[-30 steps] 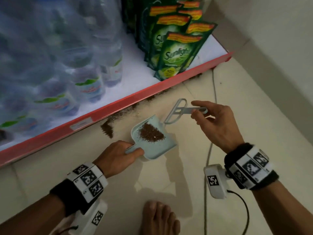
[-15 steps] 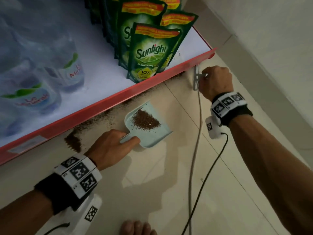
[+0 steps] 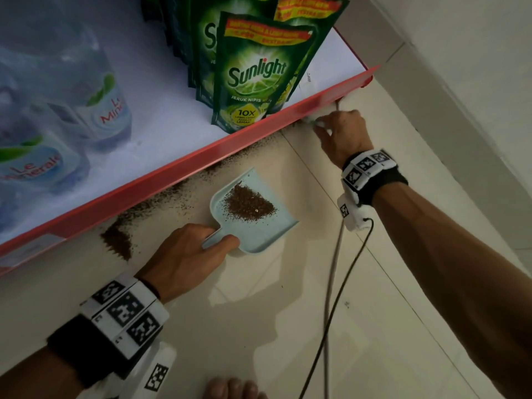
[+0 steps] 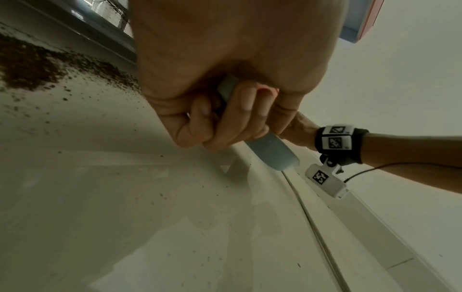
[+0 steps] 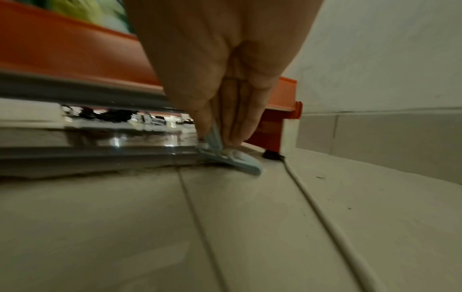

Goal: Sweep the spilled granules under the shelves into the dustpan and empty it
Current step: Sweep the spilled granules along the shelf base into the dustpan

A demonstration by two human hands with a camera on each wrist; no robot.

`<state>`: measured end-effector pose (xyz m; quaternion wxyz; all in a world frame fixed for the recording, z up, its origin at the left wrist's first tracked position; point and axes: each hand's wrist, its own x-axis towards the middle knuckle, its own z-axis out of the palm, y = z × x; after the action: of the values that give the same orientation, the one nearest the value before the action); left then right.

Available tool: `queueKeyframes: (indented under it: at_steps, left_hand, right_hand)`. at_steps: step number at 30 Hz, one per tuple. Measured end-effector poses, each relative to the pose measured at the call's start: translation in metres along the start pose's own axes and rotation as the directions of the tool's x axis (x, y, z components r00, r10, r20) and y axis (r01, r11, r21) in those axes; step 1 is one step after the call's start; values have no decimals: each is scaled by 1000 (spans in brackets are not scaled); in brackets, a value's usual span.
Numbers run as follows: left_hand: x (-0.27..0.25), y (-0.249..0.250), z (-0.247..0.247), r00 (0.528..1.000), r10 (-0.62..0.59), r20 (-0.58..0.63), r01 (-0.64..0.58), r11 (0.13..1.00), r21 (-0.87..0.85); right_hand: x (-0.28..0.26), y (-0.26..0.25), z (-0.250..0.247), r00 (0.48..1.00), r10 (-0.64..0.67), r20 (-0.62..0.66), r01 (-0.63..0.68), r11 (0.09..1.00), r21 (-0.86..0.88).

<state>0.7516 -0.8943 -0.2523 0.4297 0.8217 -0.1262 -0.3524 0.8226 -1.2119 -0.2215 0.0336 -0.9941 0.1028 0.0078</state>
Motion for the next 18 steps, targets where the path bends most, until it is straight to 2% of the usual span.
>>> queueKeyframes:
  at_steps: [2,4,6,8,11,12,15,18]
  left_hand:
    - [-3,0,-1,1000,2,-2,-2,1000,-1]
    - [-6,-2,-3,1000,1,-7,-1,1000,-3]
    - [-8,-3,-4,1000,-2,-19,1,1000,-11]
    - [-9,-5,-4,999,-9,-41,8,1000,-19]
    - [-11,-7,-1,998,-20,-55,19,1000,-17]
    - [-12,-6,0,998,-20,-52,20,1000,-15]
    - [-15,-7,0,999,-17,-44,16,1000,-26]
    - [-17,-9,-3,998,-27,-55,25,999,-27]
  right_hand:
    - [-18,-7,-4,993,-115,1,115,990,87]
    - [-34,-11,-10,980,-176,-88,188,971,145]
    - [-36,-9,-15,969,-169,-181,193,973,124]
    - [-23,-1,-17,972,-105,-208,119,991,59]
    - [3,13,-15,994,95,-49,-99,992,-83]
    - [5,14,-13,992,129,12,-127,986,-110]
    - [-8,1,-7,994,51,93,-44,996,-78]
    - [-38,-22,-8,991,-129,40,124,987,106]
